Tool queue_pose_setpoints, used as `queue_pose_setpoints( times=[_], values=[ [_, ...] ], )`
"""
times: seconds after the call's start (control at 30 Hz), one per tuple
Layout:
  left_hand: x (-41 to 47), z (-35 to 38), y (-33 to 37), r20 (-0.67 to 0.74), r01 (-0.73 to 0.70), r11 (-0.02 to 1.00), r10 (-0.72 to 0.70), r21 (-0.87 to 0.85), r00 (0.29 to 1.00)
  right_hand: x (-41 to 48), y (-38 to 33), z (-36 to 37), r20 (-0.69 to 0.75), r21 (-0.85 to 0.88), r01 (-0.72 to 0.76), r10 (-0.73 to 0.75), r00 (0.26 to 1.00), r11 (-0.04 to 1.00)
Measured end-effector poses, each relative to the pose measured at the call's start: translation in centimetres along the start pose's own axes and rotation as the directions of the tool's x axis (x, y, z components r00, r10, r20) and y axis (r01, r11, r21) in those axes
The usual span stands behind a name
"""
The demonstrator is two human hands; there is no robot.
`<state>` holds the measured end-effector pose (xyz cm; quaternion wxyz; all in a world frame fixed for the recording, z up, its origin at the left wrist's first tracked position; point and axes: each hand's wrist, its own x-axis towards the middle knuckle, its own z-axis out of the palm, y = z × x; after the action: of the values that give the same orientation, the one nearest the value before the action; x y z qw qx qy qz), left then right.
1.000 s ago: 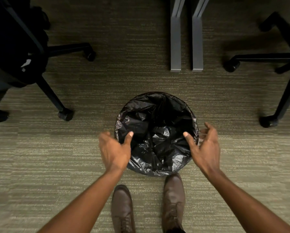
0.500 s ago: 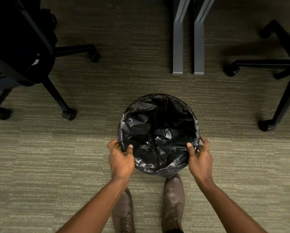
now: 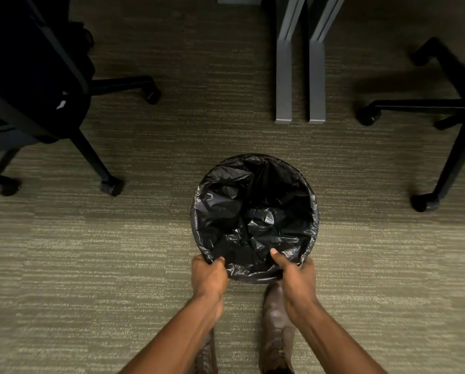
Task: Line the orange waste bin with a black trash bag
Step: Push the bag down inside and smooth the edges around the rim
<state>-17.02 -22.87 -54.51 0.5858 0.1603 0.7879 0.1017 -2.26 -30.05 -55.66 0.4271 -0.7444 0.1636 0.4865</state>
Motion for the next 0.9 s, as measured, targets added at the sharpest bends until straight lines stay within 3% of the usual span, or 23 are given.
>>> queue_pose_setpoints(
  times=[0.17, 0.3, 0.47, 0.77, 0.9],
  values=[
    [0.4, 0.1, -0.1, 0.04, -0.048, 0.998, 0.049, -0.047, 0.998, 1.4, 0.1, -0.1, -0.039, 0.017, 0.023, -0.022, 0.999, 1.0],
    [0.8, -0.4, 0.0, 0.07, -0.017, 0.992, 0.025, -0.124, 0.997, 2.4, 0.1, -1.4, 0.028, 0.056, 0.032, -0.034, 0.999, 0.998],
    [1.3, -1.4, 0.3, 0.109, -0.027, 0.983, 0.047, -0.18, 0.993, 2.2, -0.4, -2.0, 0.08, -0.018, 0.099, -0.097, 0.992, 0.995],
    [3.1, -2.5, 3.8, 0.407, 0.027, 0.963, 0.088, -0.269, 0.909, 2.6, -0.8, -1.6, 0.055, -0.109, 0.13, -0.124, 0.991, 0.986],
    [4.6, -3.0, 5.3, 0.386, 0.044, 0.958, 0.073, -0.285, 0.92, 2.7, -0.8, -1.7, 0.071, -0.101, 0.109, -0.102, 0.992, 0.989]
  ],
)
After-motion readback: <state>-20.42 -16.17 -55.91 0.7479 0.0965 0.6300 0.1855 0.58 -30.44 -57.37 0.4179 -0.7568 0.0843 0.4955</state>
